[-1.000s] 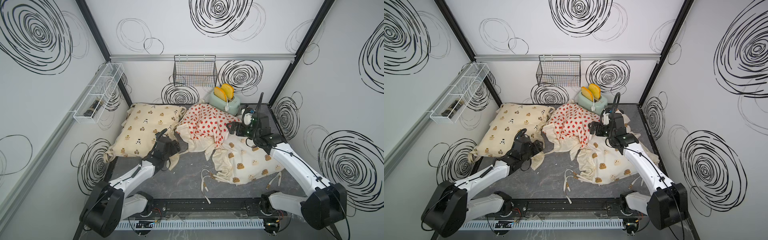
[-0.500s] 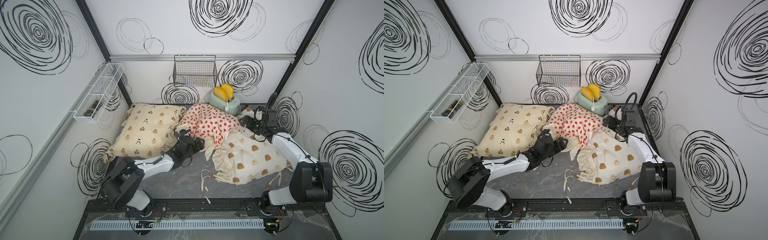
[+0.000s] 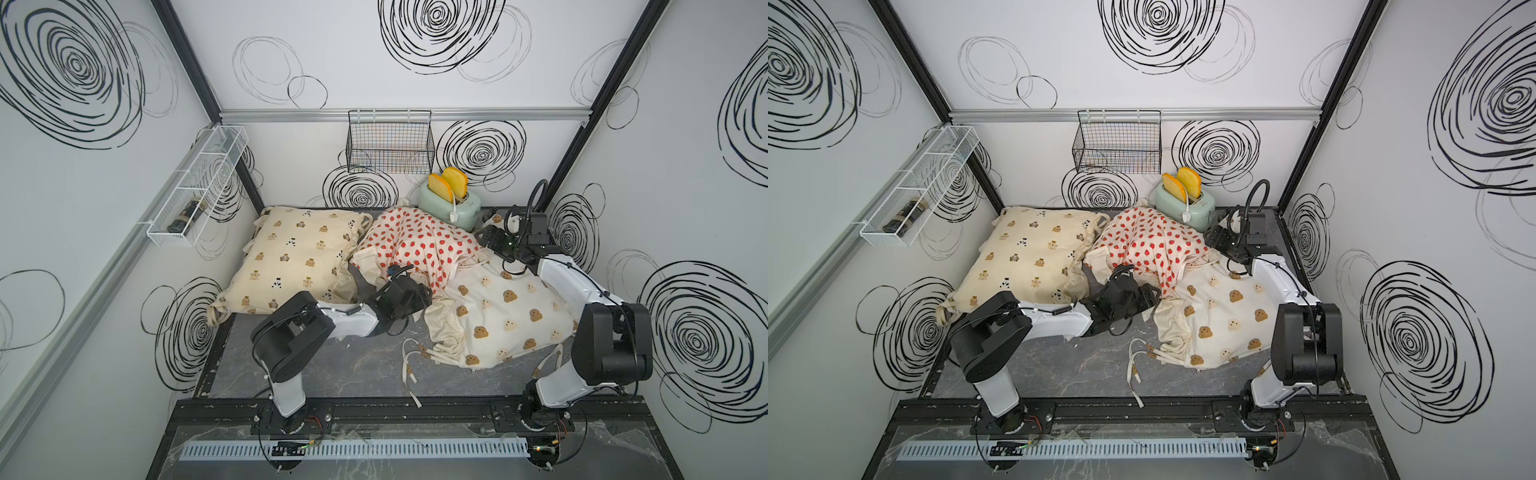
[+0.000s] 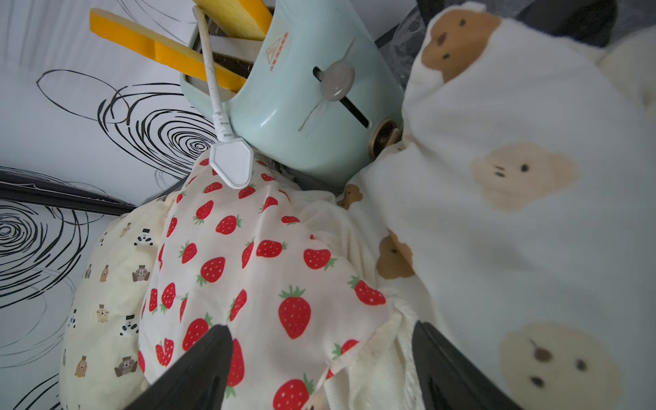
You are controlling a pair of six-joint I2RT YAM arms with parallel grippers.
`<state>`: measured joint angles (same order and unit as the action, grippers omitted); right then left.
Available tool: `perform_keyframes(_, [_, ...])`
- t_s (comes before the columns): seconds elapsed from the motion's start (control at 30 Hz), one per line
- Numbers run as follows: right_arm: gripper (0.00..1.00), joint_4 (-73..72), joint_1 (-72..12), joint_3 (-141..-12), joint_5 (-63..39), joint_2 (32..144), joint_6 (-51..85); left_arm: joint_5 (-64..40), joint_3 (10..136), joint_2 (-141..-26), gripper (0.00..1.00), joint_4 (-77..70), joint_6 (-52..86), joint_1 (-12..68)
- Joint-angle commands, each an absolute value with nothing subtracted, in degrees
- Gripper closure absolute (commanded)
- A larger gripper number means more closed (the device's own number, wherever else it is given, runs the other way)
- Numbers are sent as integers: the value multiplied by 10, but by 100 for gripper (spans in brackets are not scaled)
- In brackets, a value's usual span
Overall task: Zip up pillowcases
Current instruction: Adjust the pillowcase at the center of the board.
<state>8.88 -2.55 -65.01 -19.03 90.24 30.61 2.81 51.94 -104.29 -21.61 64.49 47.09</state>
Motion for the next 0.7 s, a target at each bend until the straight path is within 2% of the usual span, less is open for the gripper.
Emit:
perform_keyframes(0.0, [17, 83, -29, -669, -192, 910, 306, 51, 552, -1075, 38, -178, 655, 478])
perform_keyframes(0.1, [17, 84, -30, -666, -188, 905, 303, 62, 561, -1092, 52, -165, 659, 482])
perform_keyframes(0.23, [17, 85, -30, -661, -183, 900, 296, 73, 560, -1078, 77, -165, 651, 474])
perform_keyframes(0.43, [17, 91, -36, -653, -192, 889, 296, 86, 537, -991, 98, -152, 614, 448])
perform_keyframes(0.47, [17, 91, -39, -652, -190, 885, 295, 86, 530, -972, 100, -153, 610, 443])
perform_keyframes(0.67, [16, 102, -49, -643, -180, 872, 288, 88, 480, -844, 100, -121, 584, 407])
